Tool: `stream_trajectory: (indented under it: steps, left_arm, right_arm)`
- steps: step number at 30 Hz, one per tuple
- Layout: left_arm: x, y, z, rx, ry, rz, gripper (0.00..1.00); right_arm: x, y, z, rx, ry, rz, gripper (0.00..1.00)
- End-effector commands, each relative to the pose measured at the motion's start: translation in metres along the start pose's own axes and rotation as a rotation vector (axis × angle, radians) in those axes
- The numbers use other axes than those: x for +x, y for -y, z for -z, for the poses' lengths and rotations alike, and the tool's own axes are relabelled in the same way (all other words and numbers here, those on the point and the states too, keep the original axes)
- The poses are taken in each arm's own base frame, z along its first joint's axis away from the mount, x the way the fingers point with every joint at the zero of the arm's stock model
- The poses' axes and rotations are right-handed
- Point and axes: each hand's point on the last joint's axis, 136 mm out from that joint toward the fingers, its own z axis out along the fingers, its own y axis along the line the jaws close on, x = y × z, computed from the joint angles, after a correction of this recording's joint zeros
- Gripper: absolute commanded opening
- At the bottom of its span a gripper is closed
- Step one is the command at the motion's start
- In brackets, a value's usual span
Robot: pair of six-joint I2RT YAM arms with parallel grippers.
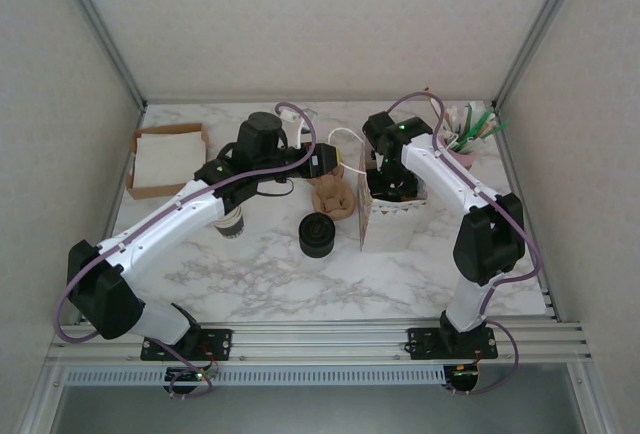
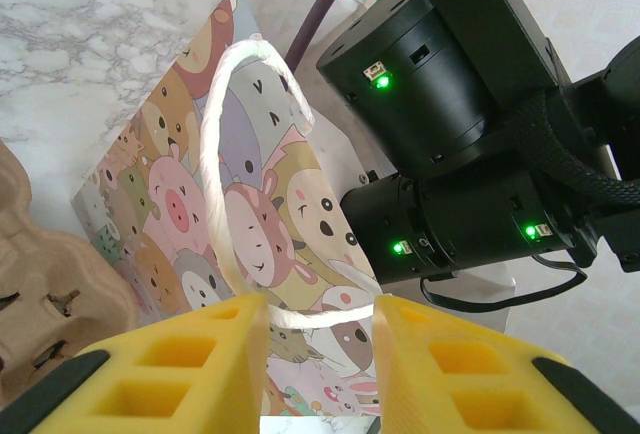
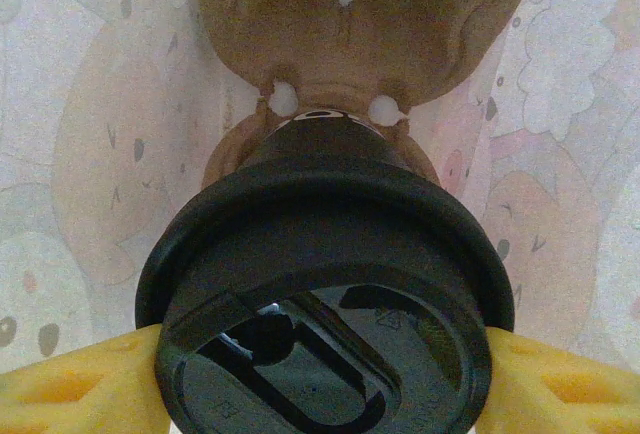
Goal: Pack the takeout coffee
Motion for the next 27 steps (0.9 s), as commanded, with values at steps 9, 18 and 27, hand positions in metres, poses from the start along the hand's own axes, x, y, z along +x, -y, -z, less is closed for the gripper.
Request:
stream_trajectory:
  steps: [9, 18, 27]
  left_arm:
    - [-0.0116, 0.0066, 0.0043, 0.008, 0.026, -0.007, 0.33]
    - [-0.0116, 0.0061, 0.0035, 0.006, 0.025, -0.005, 0.33]
    - [-0.0123, 0.0058, 0.003, 0.004, 0.026, -0.003, 0.33]
  right_arm:
    - [0.0116, 0.0034, -0.0095, 0.014, -0.059, -0.009, 0.69]
    - [0.0107, 0.0036, -0.0077, 0.012, -0.049, -0.005, 0.69]
    - [0.0114, 0.003, -0.0109, 0.008, -0.051, -0.005, 0.69]
